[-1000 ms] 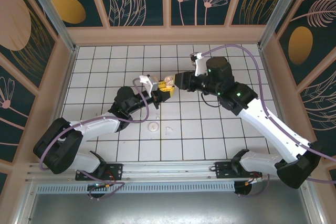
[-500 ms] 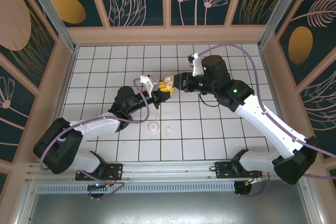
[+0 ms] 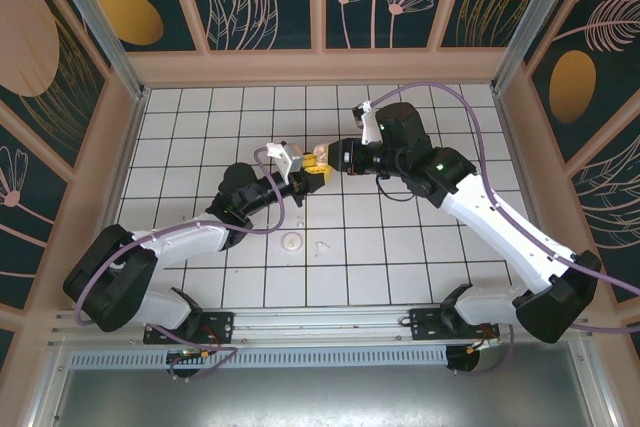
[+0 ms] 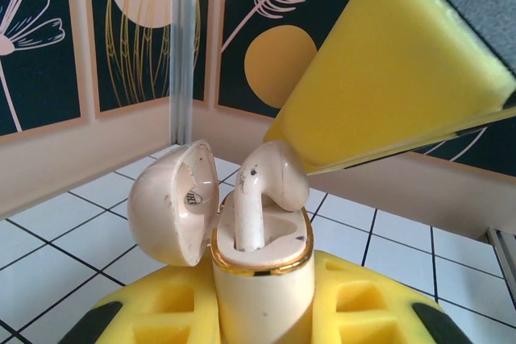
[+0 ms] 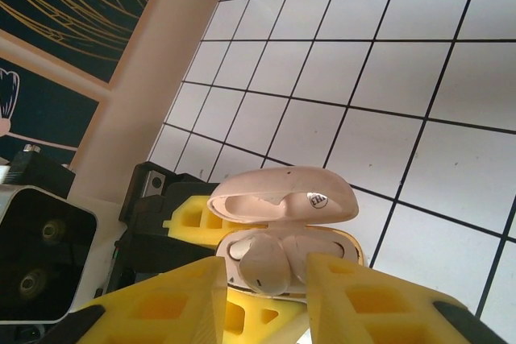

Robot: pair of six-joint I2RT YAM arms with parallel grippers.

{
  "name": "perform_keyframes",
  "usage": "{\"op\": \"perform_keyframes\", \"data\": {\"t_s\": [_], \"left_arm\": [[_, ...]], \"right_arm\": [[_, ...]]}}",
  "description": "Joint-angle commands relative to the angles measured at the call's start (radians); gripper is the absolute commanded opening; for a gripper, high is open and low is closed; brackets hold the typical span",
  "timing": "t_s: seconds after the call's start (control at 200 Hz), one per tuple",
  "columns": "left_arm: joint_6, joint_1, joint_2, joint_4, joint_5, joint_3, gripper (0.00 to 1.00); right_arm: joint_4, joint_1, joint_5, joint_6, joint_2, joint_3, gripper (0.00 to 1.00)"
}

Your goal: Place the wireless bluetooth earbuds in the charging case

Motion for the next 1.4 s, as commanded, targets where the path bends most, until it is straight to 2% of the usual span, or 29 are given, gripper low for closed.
{"op": "perform_keyframes", "data": {"t_s": [0.0, 0.23, 0.666, 0.976, 1.191, 1.391], "left_arm": [[0.008, 0.001, -0.018, 0.024, 0.008, 0.03, 0.13], [0.007, 0.001, -0.018, 0.018, 0.003, 0.028, 0.13], [0.014, 0.001, -0.023, -0.004, -0.003, 0.031, 0.12], [0.021, 0.001, -0.027, -0.017, -0.01, 0.031, 0.12], [0.05, 0.001, -0.03, -0.041, -0.005, 0.027, 0.12], [0.146, 0.001, -0.036, -0.098, 0.011, 0.024, 0.12]], "right_arm": [[-0.019, 0.004, -0.017, -0.005, 0.016, 0.042, 0.3], [-0.052, 0.018, 0.001, -0.008, 0.035, 0.057, 0.3], [-0.178, 0.074, 0.141, -0.031, 0.096, 0.132, 0.31], [-0.185, 0.083, 0.192, -0.068, 0.092, 0.156, 0.17], [-0.207, 0.084, 0.2, -0.123, 0.079, 0.179, 0.15], [-0.271, 0.085, 0.227, -0.209, 0.085, 0.231, 0.14]]}}
